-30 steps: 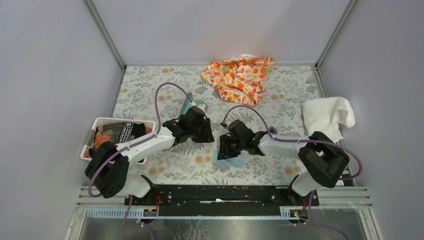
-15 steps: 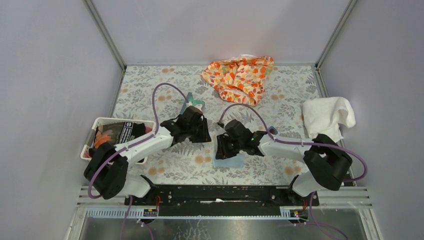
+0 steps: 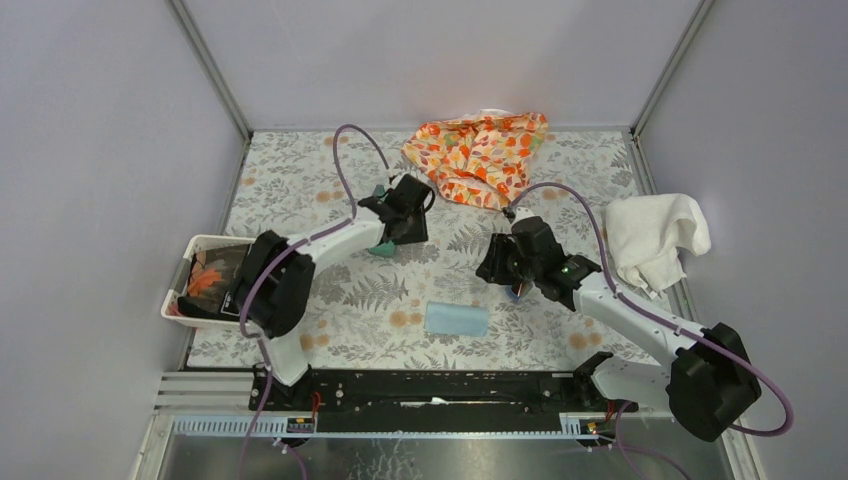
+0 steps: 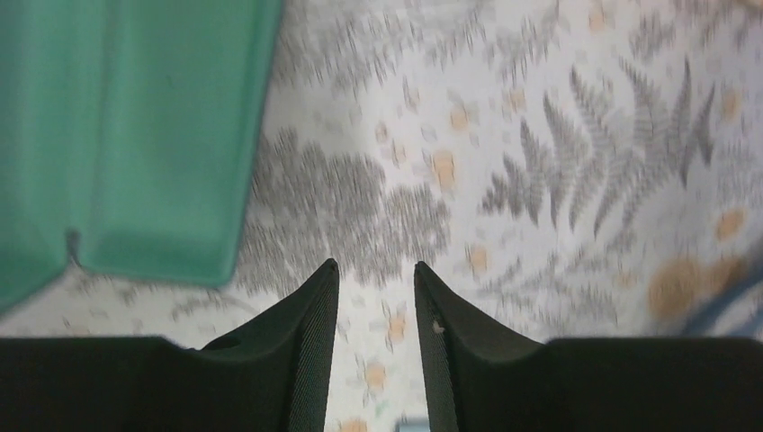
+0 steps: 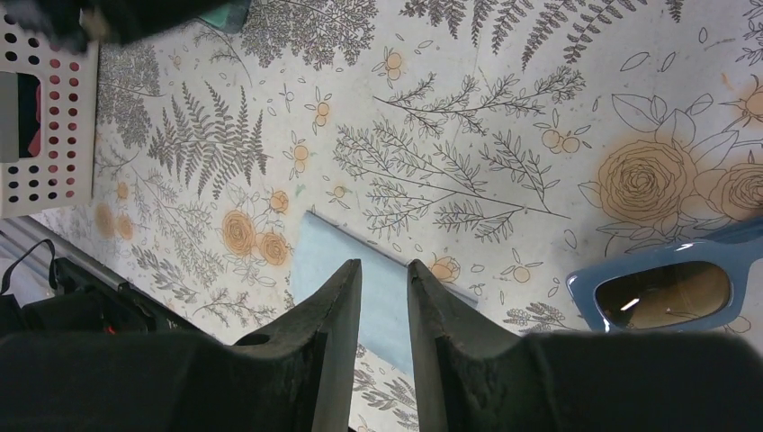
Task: Organize the sunglasses
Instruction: Adjust the sunglasses case at the center of the board.
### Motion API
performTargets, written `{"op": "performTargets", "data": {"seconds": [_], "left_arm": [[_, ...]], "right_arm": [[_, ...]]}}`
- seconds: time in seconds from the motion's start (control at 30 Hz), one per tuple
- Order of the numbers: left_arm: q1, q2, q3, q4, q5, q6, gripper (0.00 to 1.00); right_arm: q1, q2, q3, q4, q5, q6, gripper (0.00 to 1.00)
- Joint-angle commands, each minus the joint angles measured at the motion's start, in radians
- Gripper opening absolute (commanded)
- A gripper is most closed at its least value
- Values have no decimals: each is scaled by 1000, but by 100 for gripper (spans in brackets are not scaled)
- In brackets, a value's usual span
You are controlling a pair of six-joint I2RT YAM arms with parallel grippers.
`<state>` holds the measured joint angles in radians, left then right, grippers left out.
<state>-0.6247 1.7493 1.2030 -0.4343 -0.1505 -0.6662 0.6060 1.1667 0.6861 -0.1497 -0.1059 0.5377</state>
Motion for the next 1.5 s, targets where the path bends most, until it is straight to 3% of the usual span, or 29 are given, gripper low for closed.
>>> {"op": "performTargets", "data": {"seconds": [0.0,0.33,0.6,0.83,1.03,1.27,1.47], "left_arm": [[76,122,154,-57,-104,60,43],[141,352,426,-109,-153,149,52],[152,418,416,-76,-31,233,51],[127,305,233,36,123,275,49],[51,220,121,42,174,333,48],[-35,130,92,-8,111,346,50],[-54,0,88,-44,91,253,58]], "right_arm": [[-2,-34,-11,-39,21,-6,33],[-2,-32,-31,-30,-11,13,33],[-1,-44,-33,-41,-14,15,33],[-3,-40,-40,-32,-20,22,33],[-3,-24,-39,-17,-35,21,33],[-2,-19,-50,-21,-38,11,33],[-2,-28,-93,-58,-14,22,34]]}}
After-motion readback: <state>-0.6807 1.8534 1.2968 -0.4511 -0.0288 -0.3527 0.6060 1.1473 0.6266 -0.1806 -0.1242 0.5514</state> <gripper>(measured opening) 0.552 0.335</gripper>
